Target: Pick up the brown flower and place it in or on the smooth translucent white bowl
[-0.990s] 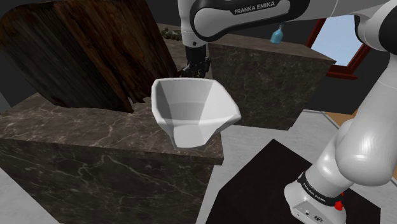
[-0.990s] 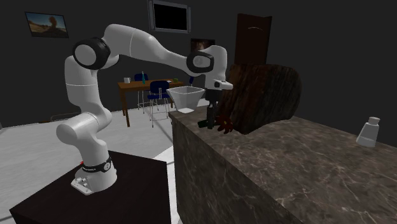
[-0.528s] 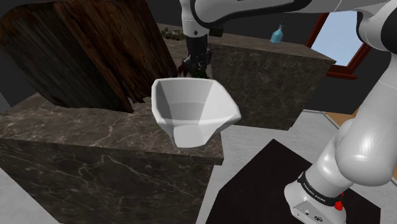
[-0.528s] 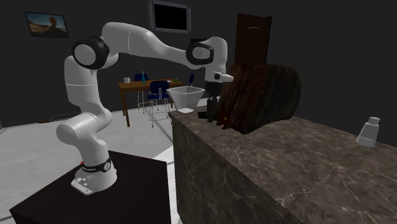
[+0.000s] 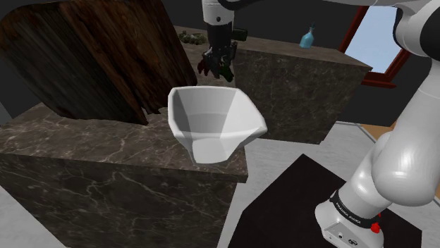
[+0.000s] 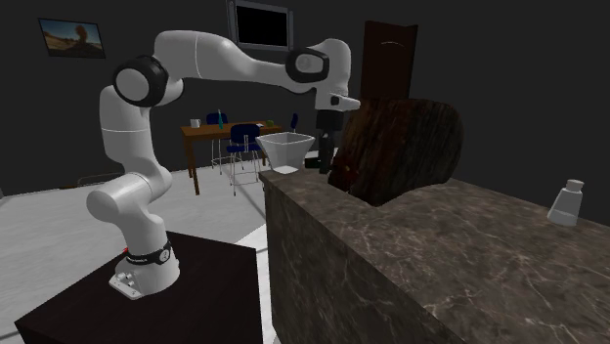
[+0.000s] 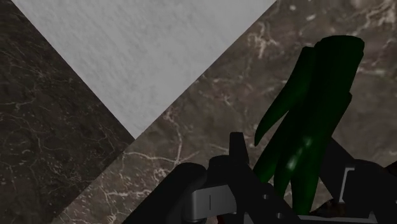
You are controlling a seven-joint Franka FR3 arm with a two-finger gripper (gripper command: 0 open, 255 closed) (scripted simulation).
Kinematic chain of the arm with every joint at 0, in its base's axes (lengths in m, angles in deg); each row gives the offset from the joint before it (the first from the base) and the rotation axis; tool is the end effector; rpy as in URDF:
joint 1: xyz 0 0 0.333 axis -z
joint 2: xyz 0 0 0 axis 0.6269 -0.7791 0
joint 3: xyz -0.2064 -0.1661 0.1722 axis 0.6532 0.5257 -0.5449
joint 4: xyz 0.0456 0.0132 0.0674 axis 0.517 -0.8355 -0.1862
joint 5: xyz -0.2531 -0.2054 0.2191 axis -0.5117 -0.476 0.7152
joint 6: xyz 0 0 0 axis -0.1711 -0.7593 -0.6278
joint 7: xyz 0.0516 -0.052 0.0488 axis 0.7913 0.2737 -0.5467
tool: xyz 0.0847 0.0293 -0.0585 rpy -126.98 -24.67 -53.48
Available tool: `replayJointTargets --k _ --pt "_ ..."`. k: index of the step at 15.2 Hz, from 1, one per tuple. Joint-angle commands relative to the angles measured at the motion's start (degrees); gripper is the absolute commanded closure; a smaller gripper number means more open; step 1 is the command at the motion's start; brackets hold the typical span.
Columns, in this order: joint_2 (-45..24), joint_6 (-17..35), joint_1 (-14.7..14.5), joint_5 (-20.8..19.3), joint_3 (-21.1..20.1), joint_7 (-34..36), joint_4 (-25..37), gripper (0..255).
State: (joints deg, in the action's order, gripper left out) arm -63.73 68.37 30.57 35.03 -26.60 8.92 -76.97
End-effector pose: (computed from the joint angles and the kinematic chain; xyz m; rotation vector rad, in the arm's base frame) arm 0.5548 0.1898 0.5621 2.9104 0.0608 -0.0334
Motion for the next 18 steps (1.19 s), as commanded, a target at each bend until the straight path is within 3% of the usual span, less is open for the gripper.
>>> replayJointTargets --k 1,18 --pt "-0.1 -1.5 0.0 0.0 0.0 -0.3 1.6 255" --pt "-5.2 -16.6 -1.6 -1.7 -0.5 -2.4 21.8 255"
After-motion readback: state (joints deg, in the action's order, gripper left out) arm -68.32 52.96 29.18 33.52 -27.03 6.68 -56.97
